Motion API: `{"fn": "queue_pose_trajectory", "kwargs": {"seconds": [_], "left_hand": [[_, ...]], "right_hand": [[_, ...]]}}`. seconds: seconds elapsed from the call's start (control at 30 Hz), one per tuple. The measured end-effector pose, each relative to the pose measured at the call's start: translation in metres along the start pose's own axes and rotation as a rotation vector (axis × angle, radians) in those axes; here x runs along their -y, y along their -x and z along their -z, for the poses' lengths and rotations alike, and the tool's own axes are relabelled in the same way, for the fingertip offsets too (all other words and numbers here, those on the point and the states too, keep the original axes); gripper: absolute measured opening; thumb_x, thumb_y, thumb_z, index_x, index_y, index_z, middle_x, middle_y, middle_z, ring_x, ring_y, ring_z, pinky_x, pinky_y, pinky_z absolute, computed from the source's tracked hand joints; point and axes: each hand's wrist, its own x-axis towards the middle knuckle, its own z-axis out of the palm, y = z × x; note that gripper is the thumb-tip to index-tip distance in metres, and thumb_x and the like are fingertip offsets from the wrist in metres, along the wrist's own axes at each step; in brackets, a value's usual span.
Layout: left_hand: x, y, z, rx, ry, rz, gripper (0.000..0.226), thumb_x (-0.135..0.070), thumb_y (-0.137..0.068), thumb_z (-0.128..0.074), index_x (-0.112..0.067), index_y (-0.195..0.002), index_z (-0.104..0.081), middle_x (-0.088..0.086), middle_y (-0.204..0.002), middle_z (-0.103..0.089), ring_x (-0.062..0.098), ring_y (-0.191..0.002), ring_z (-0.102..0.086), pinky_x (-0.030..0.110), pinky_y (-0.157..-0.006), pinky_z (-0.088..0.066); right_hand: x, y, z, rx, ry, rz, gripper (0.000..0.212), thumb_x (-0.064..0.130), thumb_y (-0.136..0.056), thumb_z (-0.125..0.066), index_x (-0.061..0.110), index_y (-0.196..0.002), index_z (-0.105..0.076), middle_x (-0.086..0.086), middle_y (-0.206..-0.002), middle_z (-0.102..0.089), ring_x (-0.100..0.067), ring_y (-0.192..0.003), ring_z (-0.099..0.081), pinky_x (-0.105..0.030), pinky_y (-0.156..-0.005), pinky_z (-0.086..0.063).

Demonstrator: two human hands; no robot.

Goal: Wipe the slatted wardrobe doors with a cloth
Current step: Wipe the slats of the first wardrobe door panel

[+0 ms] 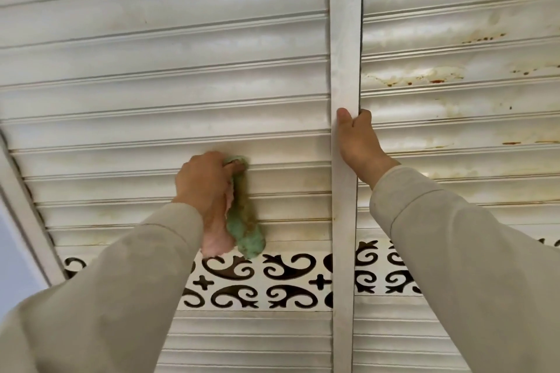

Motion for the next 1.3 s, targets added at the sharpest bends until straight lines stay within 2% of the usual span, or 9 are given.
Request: {"fn": "queue_pose_trajectory", "kwargs": {"seconds": [0.2, 0.37, 0.47, 0.57, 0.67, 0.73, 0.97, 1.13, 1.3], "left_hand": [[-0.008, -0.006, -0.001, -0.348, 0.802, 0.542, 0.042, -0.05, -0.097, -0.036, -0.014, -0.094, -0.057, 0.008, -0.094, -0.066, 0.029, -0.089, -0.059, 0.038, -0.088, -0.048], [-0.073, 0.004, -0.015, -0.177, 1.209, 0.294, 0.029, -0.032, -0.098, -0.057, -0.014, -0.076, -0.055, 0.006, -0.058, -0.063, 0.027, -0.054, -0.061, 0.035, -0.06, -0.055], [-0.119, 0.014, -0.028, 0.075, 1.401, 0.196, 0.021, -0.016, -0.095, -0.065, -0.003, -0.079, -0.061, 0.017, -0.066, -0.065, 0.03, -0.055, -0.061, 0.034, -0.055, -0.058], [-0.155, 0.02, -0.047, 0.128, 1.337, 0.142, 0.023, -0.026, -0.089, -0.07, -0.007, -0.076, -0.067, 0.01, -0.073, -0.072, 0.032, -0.067, -0.068, 0.038, -0.068, -0.062], [-0.162, 0.027, -0.059, -0.041, 1.112, 0.052, 0.021, -0.031, -0.091, -0.067, -0.015, -0.076, -0.067, -0.005, -0.064, -0.067, 0.0, -0.06, -0.061, 0.017, -0.061, -0.051], [-0.155, 0.032, -0.061, -0.11, 1.013, -0.039, 0.015, -0.022, -0.095, -0.063, -0.015, -0.081, -0.063, -0.011, -0.066, -0.062, -0.005, -0.06, -0.055, 0.01, -0.055, -0.04], [-0.087, 0.013, -0.052, -0.266, 0.712, -0.108, 0.008, -0.015, -0.094, -0.058, -0.012, -0.088, -0.061, 0.002, -0.079, -0.061, 0.023, -0.073, -0.054, 0.027, -0.063, -0.037], [0.004, -0.011, -0.024, -0.357, 0.612, 0.211, 0.012, -0.025, -0.097, -0.052, -0.015, -0.095, -0.059, 0.012, -0.09, -0.065, 0.031, -0.084, -0.059, 0.032, -0.075, -0.045], [0.078, -0.033, 0.007, -0.358, 0.715, 0.606, 0.034, -0.044, -0.092, -0.048, -0.013, -0.097, -0.062, 0.015, -0.099, -0.069, 0.039, -0.097, -0.064, 0.047, -0.088, -0.054]], "right_hand": [[-0.001, -0.002, 0.002, 0.024, -0.002, 0.006, 0.049, 0.043, -0.105, -0.035, 0.01, -0.141, -0.029, -0.001, -0.118, -0.05, -0.02, -0.104, -0.048, -0.029, -0.086, -0.034], [-0.004, -0.007, 0.001, 0.035, -0.015, 0.007, 0.052, 0.044, -0.105, -0.036, 0.012, -0.145, -0.026, -0.001, -0.121, -0.051, -0.021, -0.108, -0.049, -0.029, -0.089, -0.035], [-0.006, -0.009, 0.001, 0.036, -0.022, 0.011, 0.053, 0.044, -0.105, -0.037, 0.012, -0.145, -0.026, 0.0, -0.12, -0.05, -0.019, -0.108, -0.048, -0.028, -0.089, -0.035], [-0.006, -0.008, 0.0, 0.017, -0.034, 0.012, 0.049, 0.043, -0.105, -0.037, 0.012, -0.142, -0.029, 0.0, -0.116, -0.05, -0.019, -0.106, -0.05, -0.028, -0.087, -0.036], [-0.007, -0.009, 0.0, 0.01, -0.061, -0.003, 0.048, 0.041, -0.105, -0.038, 0.011, -0.141, -0.03, 0.0, -0.115, -0.051, -0.016, -0.103, -0.05, -0.027, -0.085, -0.036], [-0.007, -0.01, -0.001, 0.009, -0.063, 0.004, 0.048, 0.041, -0.105, -0.039, 0.011, -0.142, -0.03, -0.001, -0.118, -0.053, -0.016, -0.104, -0.051, -0.027, -0.086, -0.037], [-0.01, -0.011, 0.002, 0.044, -0.041, -0.019, 0.054, 0.047, -0.103, -0.039, 0.014, -0.144, -0.029, 0.0, -0.123, -0.053, -0.02, -0.109, -0.051, -0.03, -0.092, -0.038], [-0.009, -0.011, -0.002, -0.049, -0.003, -0.081, 0.055, 0.052, -0.099, -0.043, 0.017, -0.141, -0.035, -0.007, -0.132, -0.05, -0.028, -0.117, -0.051, -0.039, -0.099, -0.043], [0.001, 0.008, -0.017, -0.471, 0.232, -0.147, 0.058, 0.057, -0.087, -0.061, 0.013, -0.122, -0.049, -0.012, -0.131, -0.044, -0.034, -0.122, -0.043, -0.046, -0.101, -0.04]]}}
